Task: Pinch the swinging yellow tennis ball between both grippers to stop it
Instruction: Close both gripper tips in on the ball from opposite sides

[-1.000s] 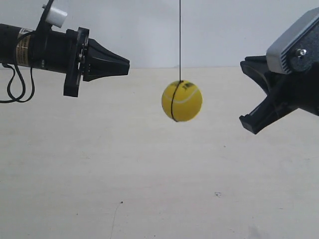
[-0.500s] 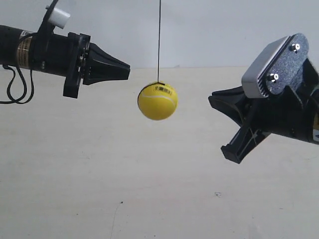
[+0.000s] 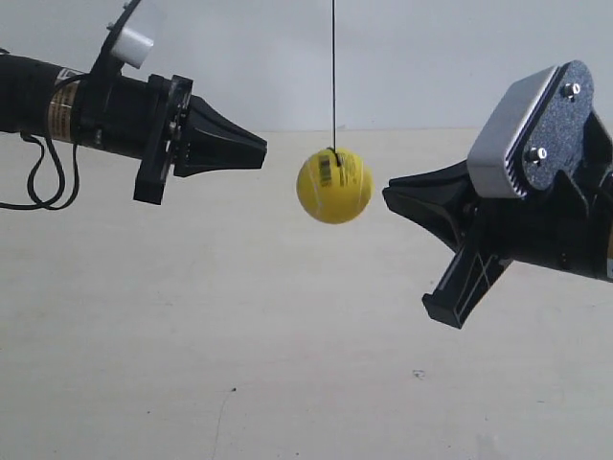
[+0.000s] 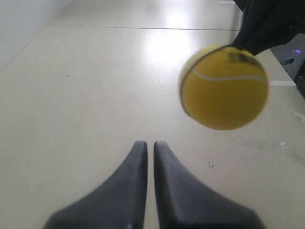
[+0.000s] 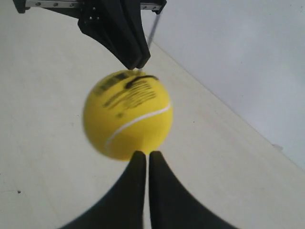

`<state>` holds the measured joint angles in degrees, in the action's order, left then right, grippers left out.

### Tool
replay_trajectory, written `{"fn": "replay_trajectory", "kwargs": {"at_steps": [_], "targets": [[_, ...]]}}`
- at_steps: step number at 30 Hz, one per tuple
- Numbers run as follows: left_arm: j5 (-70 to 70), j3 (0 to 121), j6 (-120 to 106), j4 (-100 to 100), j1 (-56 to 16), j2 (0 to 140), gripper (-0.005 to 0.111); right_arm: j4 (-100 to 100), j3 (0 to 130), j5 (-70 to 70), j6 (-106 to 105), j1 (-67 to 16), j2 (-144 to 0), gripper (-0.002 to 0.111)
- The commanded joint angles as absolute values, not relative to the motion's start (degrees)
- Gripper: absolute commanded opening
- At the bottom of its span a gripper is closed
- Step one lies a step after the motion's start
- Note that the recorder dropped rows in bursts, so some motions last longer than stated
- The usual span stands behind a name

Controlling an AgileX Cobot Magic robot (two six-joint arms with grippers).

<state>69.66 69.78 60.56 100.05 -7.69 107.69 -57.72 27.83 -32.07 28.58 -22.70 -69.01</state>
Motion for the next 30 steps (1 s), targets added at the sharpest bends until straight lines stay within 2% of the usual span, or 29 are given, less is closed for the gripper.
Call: {"fn": "replay_trajectory", "kwargs": {"at_steps": [1,14,30], "targets": [[70.0,69.7,60.0,99.9,-8.0,107.5,0.005,-57.4,28.1,-33.2,27.9,-22.3,-68.6,0.0],[70.0,70.0,59.5,99.9,-11.6,109.5,0.005,-57.4,28.1,-39.2,27.3,-22.3,-71.7,0.0],[70.0,69.9,58.4,99.9,-11.6,109.7,0.005,-57.6,29.9,-39.3,27.8,-22.3,-73.9,0.0]]}}
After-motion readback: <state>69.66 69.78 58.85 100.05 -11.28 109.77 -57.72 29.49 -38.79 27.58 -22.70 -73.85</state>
